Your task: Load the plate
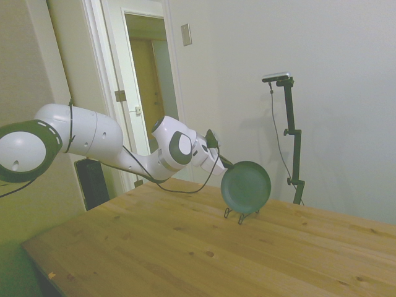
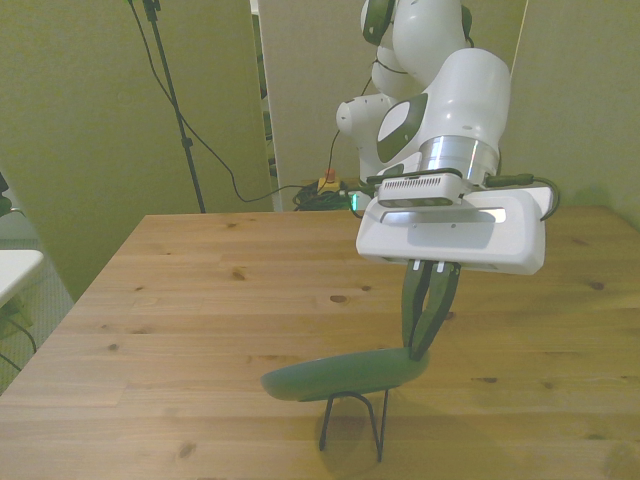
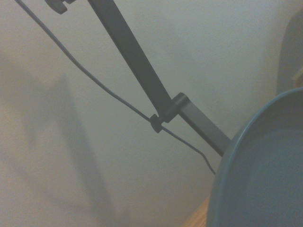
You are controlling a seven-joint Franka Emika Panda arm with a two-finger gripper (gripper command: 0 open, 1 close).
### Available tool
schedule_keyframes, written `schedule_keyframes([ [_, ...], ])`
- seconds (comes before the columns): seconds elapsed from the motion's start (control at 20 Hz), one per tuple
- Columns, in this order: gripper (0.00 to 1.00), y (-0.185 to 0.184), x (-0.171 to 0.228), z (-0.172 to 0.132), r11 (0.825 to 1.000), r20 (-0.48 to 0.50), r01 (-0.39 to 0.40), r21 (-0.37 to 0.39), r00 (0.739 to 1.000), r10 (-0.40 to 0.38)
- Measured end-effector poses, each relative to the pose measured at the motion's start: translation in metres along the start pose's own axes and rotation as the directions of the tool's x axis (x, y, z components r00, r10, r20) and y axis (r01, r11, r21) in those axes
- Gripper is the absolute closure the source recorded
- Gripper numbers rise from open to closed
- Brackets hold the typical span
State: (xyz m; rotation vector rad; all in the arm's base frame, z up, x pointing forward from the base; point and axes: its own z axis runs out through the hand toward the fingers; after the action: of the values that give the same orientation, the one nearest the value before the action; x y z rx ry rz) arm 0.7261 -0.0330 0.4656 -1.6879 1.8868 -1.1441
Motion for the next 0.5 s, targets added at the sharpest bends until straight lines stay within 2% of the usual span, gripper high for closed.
schedule_keyframes([
  [0.5,0.00,-0.0038,0.0045,0.0001,0.999,-0.036,-0.003,-0.043,0.999,0.001],
])
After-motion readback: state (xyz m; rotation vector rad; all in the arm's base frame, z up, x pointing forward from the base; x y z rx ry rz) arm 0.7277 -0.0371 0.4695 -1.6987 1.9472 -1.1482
